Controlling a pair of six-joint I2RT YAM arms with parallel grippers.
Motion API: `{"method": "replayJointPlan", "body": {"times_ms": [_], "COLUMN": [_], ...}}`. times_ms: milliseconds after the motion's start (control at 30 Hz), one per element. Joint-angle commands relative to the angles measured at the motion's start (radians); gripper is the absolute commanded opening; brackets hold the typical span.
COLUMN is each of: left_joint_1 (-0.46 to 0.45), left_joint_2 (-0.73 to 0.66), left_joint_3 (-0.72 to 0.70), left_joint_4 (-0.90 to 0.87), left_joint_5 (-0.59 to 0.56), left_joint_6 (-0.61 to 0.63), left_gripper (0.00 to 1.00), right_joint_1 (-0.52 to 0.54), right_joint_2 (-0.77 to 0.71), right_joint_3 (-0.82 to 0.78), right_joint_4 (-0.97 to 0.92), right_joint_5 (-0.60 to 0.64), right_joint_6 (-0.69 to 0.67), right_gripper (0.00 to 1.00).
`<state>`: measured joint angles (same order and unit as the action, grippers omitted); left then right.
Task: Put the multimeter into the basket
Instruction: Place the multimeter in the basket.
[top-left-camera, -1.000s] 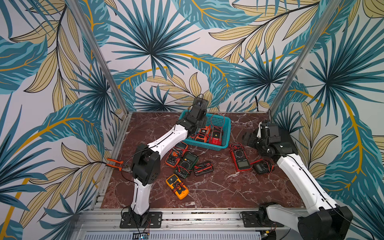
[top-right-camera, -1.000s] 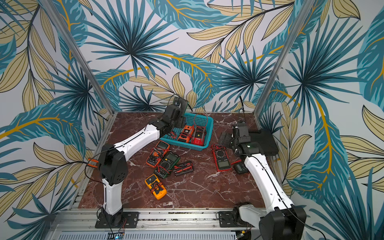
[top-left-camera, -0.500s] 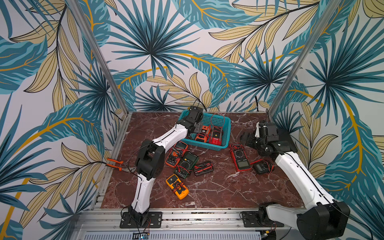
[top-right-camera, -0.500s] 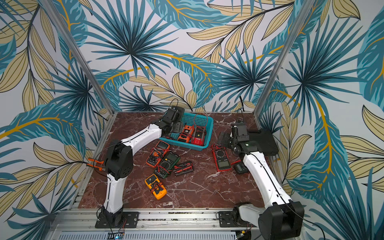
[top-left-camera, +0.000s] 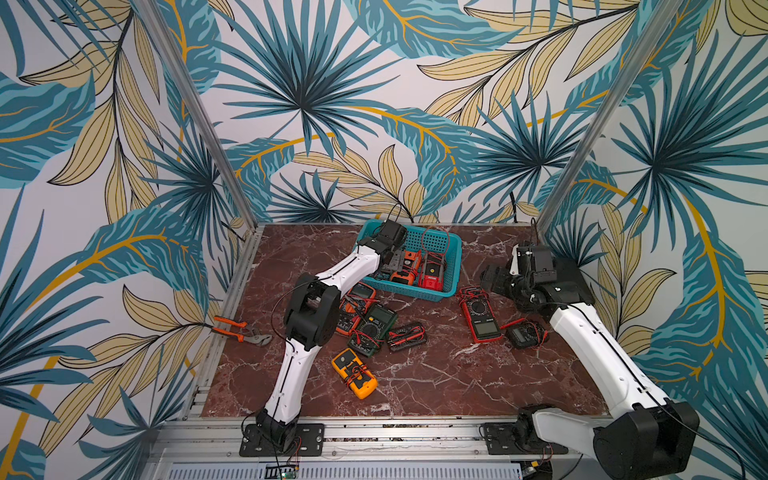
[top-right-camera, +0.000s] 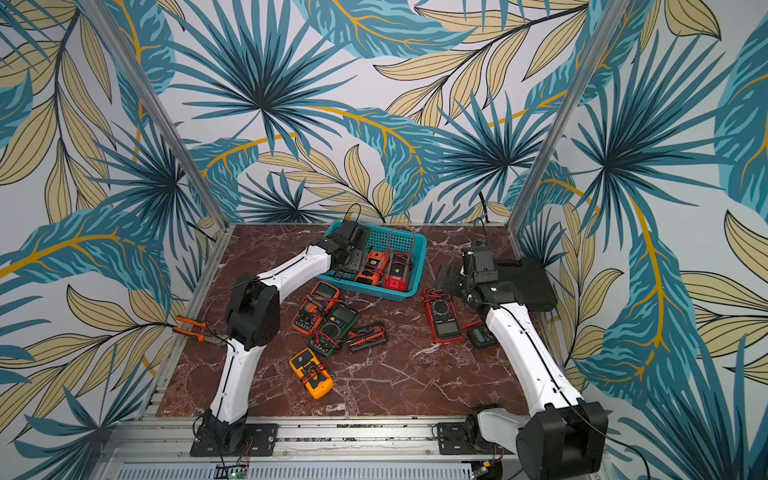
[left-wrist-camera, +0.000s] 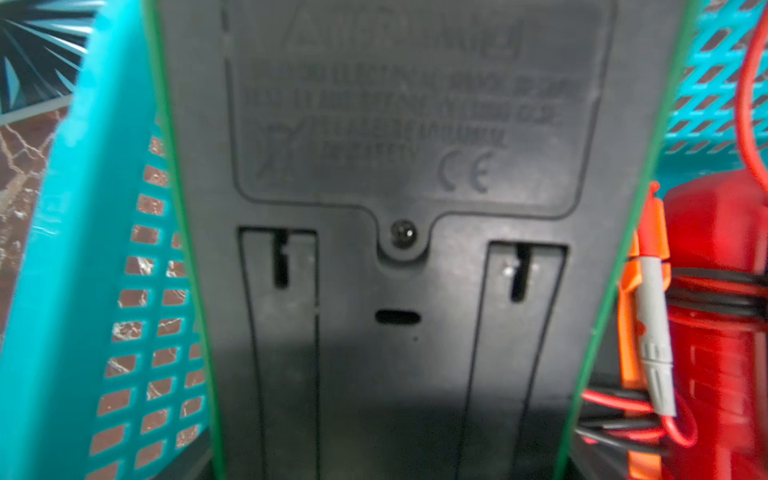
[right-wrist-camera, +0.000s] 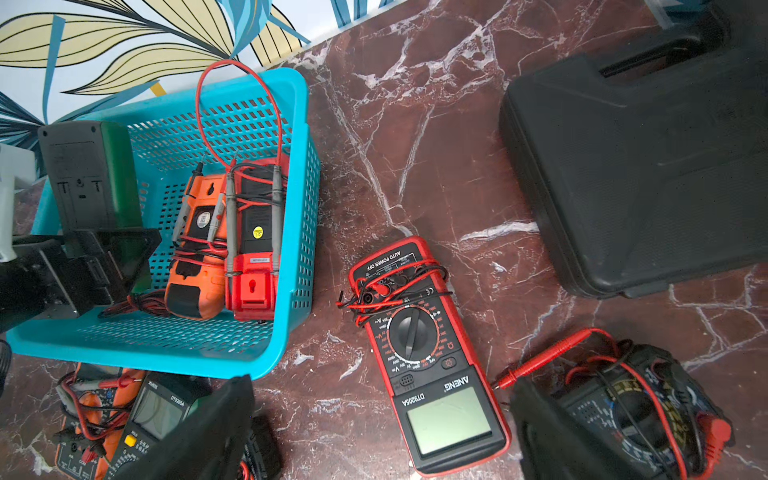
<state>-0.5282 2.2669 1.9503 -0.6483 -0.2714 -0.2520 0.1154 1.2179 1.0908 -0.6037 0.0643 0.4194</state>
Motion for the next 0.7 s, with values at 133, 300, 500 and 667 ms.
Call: {"method": "replayJointPlan", "body": {"times_ms": [133,300,500,667], "left_joint_1": [0.012,0.017,0.017,0.022], "left_joint_2": [0.008,0.026,0.072,0.113], "left_joint_3": [0.061,0.073,0.104,0.146], "left_joint_4": [-0.136,-0.178,-0.234,-0.239], "left_joint_5": [-0.037,-0.055,-0.088,-0.046], "left_joint_6": [-0.019,-0.022,-0.035,-0.039], "left_gripper": [0.29,0.38,0.48,0.57], "right_joint_1": [-0.005,-0.004,-0.005,-0.005], "right_joint_2": [0.012,0.017,0.024,0.036], "right_joint_3": [0.002,0.004,0.004,0.002], "right_joint_4": [-0.019,-0.019,-0.021,-0.025], "right_joint_5": [0.016,0.017,0.028,0.035], "right_joint_6": [0.015,0.015,0.014,0.015], "right_gripper": [0.99,0.99,0.99,0.99]}}
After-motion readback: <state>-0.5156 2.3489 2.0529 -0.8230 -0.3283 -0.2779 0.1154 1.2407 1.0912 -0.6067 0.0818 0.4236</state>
